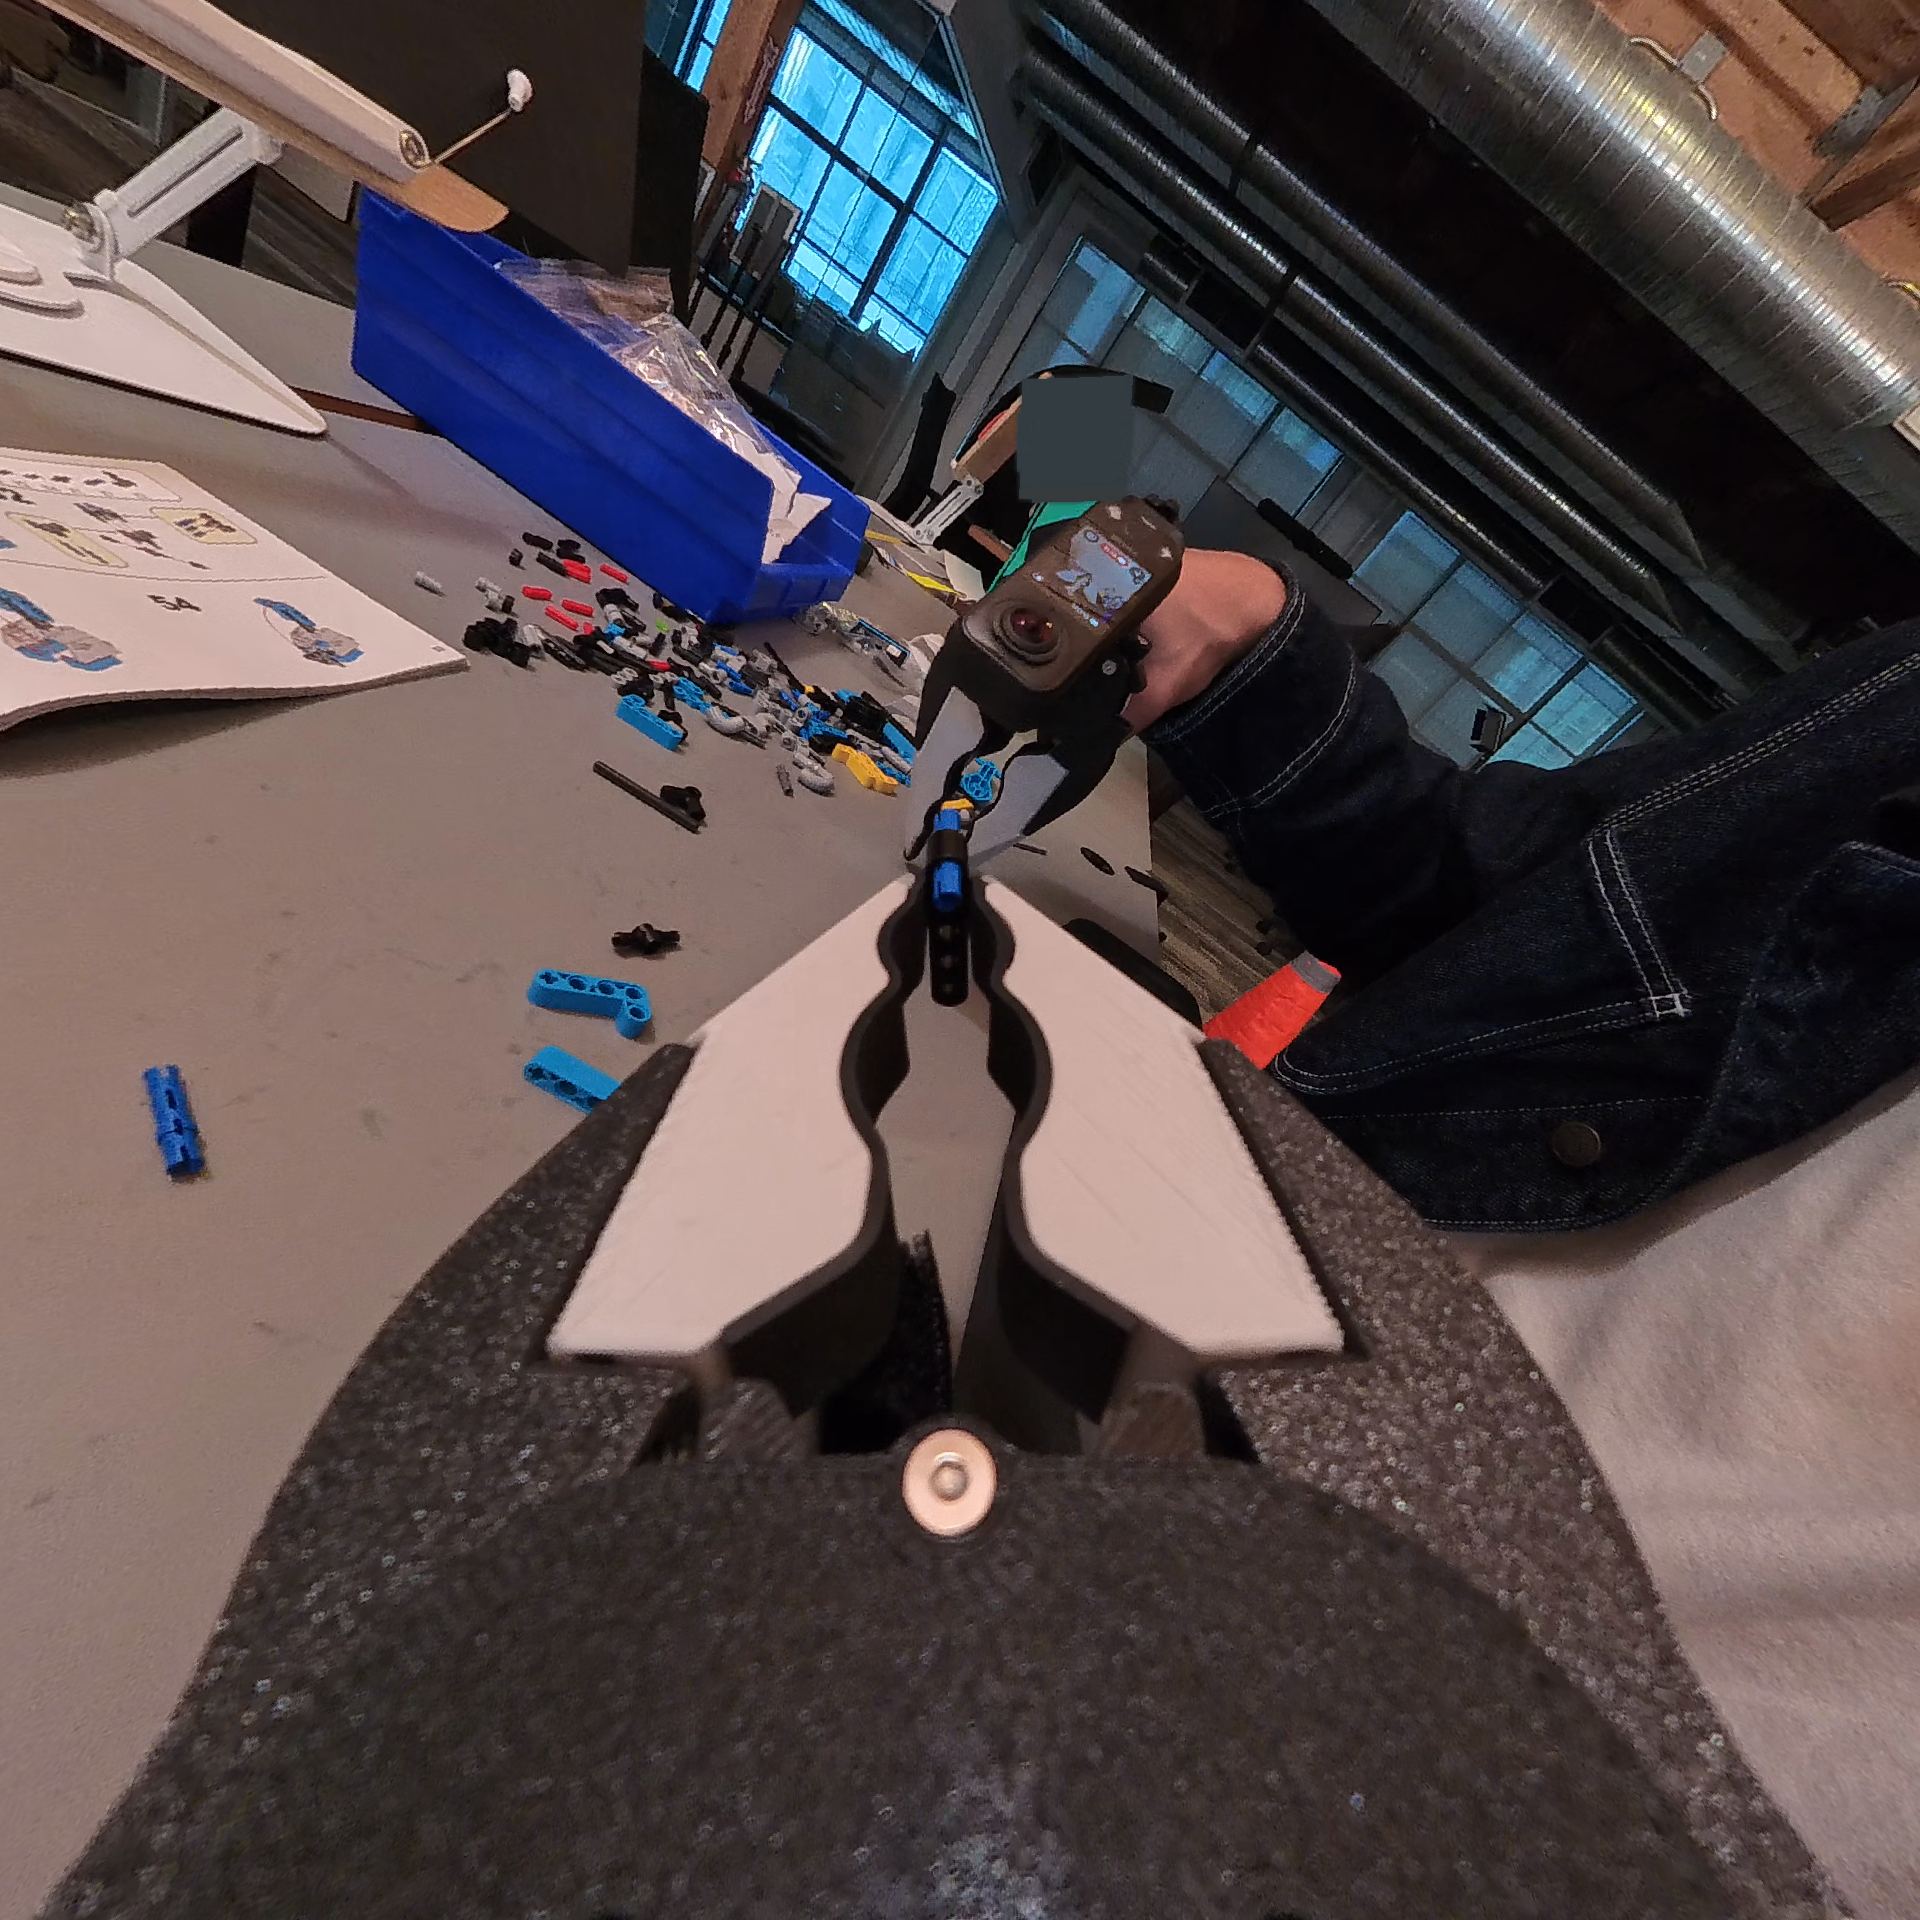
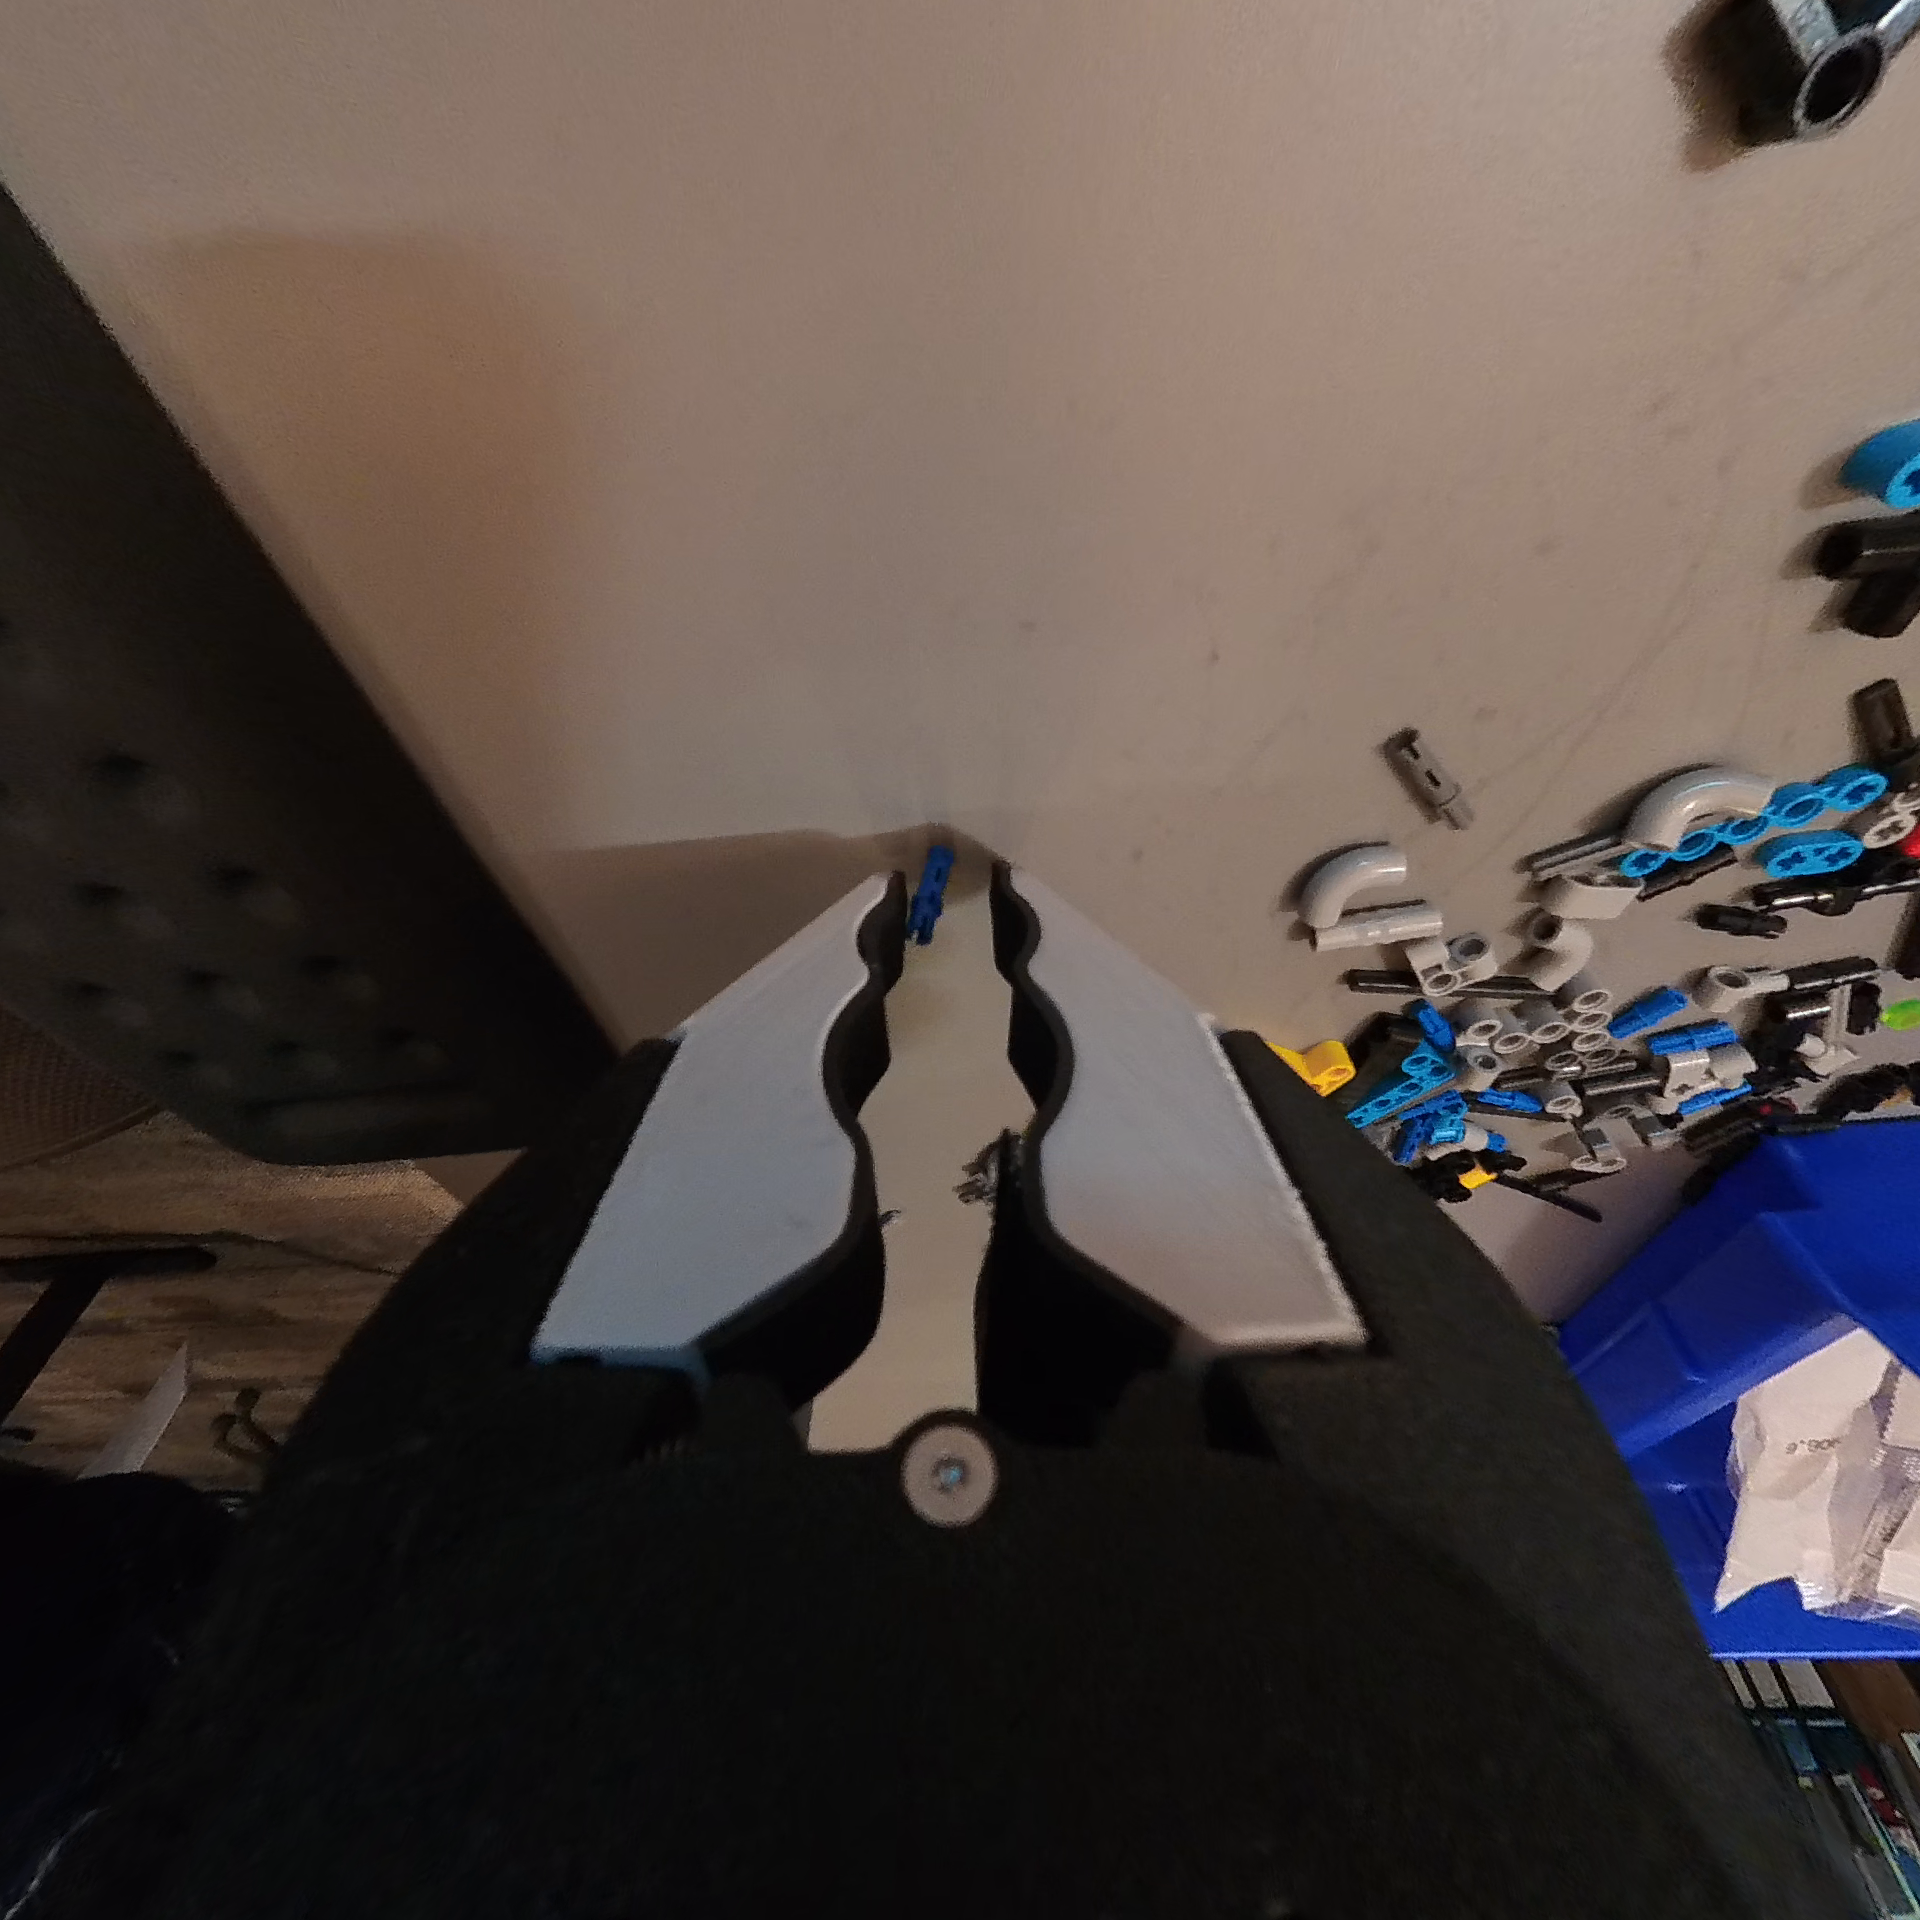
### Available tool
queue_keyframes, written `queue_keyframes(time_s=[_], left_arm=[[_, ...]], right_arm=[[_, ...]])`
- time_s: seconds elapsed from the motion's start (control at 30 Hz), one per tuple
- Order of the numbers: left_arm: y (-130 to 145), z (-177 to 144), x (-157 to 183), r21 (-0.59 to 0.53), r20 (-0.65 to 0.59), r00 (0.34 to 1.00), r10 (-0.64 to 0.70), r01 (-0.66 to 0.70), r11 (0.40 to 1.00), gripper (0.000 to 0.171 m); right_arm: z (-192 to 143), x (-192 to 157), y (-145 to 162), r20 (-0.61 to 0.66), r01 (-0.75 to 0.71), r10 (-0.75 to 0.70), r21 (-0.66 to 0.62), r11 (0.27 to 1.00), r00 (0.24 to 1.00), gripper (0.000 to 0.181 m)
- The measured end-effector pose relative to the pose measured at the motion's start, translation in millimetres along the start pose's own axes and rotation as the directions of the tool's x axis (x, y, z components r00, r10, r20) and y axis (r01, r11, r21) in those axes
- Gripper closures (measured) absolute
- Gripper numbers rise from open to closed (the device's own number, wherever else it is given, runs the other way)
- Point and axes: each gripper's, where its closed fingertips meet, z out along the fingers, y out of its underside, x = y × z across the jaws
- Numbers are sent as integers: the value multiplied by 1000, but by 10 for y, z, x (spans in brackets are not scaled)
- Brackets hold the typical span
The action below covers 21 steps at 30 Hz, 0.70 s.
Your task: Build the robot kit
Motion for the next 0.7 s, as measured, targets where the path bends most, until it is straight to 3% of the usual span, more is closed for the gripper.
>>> queue_keyframes(time_s=[0.37,0.7], left_arm=[[-1,0,3,1,0,1000,1,-1,1000,165],[-4,1,7,2,-3,1000,1,-1,1000,165]], right_arm=[[-32,20,-17,-22,9,-8,43,999,1000,165],[-78,-4,-38,-48,18,-7,225,974,999,163]])
